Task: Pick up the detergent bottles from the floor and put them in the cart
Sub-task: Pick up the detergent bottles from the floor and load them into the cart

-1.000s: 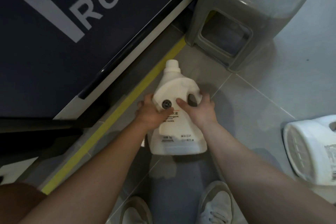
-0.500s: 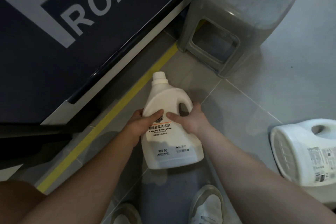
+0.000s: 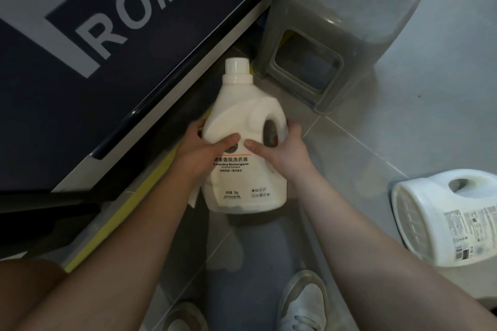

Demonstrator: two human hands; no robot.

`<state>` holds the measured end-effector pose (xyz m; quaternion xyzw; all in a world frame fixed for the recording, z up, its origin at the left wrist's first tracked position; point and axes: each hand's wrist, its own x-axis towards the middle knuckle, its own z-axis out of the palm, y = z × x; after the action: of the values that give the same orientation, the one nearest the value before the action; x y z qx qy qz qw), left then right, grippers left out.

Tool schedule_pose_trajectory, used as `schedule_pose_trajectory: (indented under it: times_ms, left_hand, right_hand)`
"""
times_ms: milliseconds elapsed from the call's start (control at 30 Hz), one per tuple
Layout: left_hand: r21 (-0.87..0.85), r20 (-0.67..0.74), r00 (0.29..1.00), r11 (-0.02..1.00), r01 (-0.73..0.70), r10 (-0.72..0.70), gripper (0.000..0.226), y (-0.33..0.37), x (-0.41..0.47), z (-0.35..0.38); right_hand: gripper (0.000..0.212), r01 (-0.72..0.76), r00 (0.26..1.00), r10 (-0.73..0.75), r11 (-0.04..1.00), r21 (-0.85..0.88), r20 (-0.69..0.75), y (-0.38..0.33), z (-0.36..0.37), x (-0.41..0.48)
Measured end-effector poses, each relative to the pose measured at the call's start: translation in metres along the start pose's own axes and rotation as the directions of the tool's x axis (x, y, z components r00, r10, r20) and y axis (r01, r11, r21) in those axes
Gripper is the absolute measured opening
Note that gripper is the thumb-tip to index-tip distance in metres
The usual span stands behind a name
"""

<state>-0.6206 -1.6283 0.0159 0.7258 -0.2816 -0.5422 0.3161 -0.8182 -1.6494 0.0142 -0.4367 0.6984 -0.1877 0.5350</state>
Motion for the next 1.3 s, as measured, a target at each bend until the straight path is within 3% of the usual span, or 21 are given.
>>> schedule_pose_trajectory:
  times_ms: [167, 267, 467, 600, 933, 1067, 1300]
  left_hand:
    - [0.044, 0.020, 0.979, 0.978, -0.206, 0.205, 0.099, 0.021, 0.003, -0.012]
    - [0.062, 0.088, 0.960, 0.961, -0.270, 0.265, 0.108, 0.027, 0.000, -0.020]
    - [0.317, 0.299, 0.930, 0.896, -0.309, 0.215, 0.112, 0.033, -0.010, -0.039]
    - [0.332, 0.417, 0.882, 0.867, -0.372, 0.219, 0.124, 0.024, -0.024, -0.040]
    - [0.361, 0.256, 0.911, 0.843, -0.400, 0.323, 0.100, 0.026, -0.048, -0.025]
    - [0.366, 0.237, 0.926, 0.856, -0.365, 0.293, 0.108, 0.044, -0.068, -0.029]
    - [0.394, 0.192, 0.914, 0.825, -0.404, 0.356, 0.106, 0.153, -0.175, -0.047]
  right_hand:
    - [0.126, 0.161, 0.987, -0.161, 0.987, -0.001, -0.021, -0.023, -0.012, 0.004]
    - [0.118, 0.212, 0.977, -0.213, 0.976, -0.036, -0.004, -0.029, -0.019, -0.001]
    - [0.103, 0.253, 0.965, -0.245, 0.963, -0.091, 0.089, -0.033, -0.031, -0.026]
    - [0.102, 0.265, 0.961, -0.246, 0.948, -0.174, 0.123, -0.027, -0.032, -0.045]
    - [0.100, 0.257, 0.966, -0.240, 0.939, -0.229, 0.098, -0.032, -0.037, -0.052]
    - [0.094, 0.299, 0.952, -0.271, 0.922, -0.247, 0.140, -0.057, -0.053, -0.068]
    - [0.089, 0.327, 0.939, -0.306, 0.935, -0.140, 0.157, -0.146, -0.119, -0.160]
